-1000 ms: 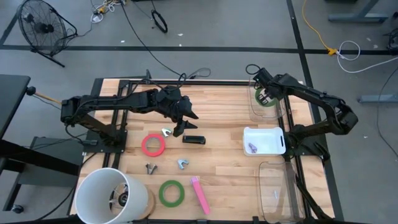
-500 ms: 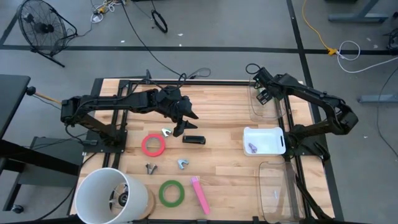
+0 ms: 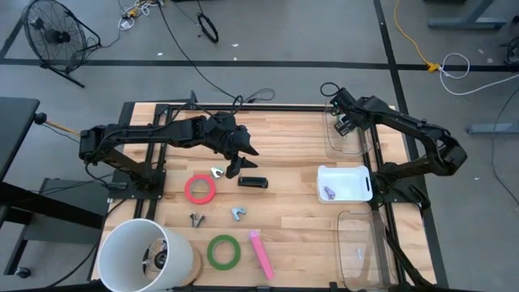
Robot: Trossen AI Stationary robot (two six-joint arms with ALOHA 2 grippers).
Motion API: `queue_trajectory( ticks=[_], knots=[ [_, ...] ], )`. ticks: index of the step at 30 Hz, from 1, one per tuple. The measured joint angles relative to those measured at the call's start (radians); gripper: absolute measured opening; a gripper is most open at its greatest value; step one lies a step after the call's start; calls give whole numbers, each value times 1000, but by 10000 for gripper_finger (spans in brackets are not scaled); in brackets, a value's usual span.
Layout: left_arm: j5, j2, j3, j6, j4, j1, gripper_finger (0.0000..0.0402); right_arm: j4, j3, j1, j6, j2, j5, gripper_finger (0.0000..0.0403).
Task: Pick and place Stapler, Stapler remover, tape
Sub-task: Put the top green tape into the top transparent bin
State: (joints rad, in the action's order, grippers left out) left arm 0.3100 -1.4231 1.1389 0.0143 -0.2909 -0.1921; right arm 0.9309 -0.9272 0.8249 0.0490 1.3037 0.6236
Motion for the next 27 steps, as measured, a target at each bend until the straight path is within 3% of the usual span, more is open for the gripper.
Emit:
queue_trajectory(
  ticks=[17,25,27],
  knots=[
    [0,0,0,-1,-15,0,220,-75,16,0,46,-1,-235,200],
    [0,0,0,-9,-17,0,220,-226,132,0,5,-5,-148,200],
    [-2,0,0,-11,-17,0,220,-242,139,1,8,-3,-177,200]
  ],
)
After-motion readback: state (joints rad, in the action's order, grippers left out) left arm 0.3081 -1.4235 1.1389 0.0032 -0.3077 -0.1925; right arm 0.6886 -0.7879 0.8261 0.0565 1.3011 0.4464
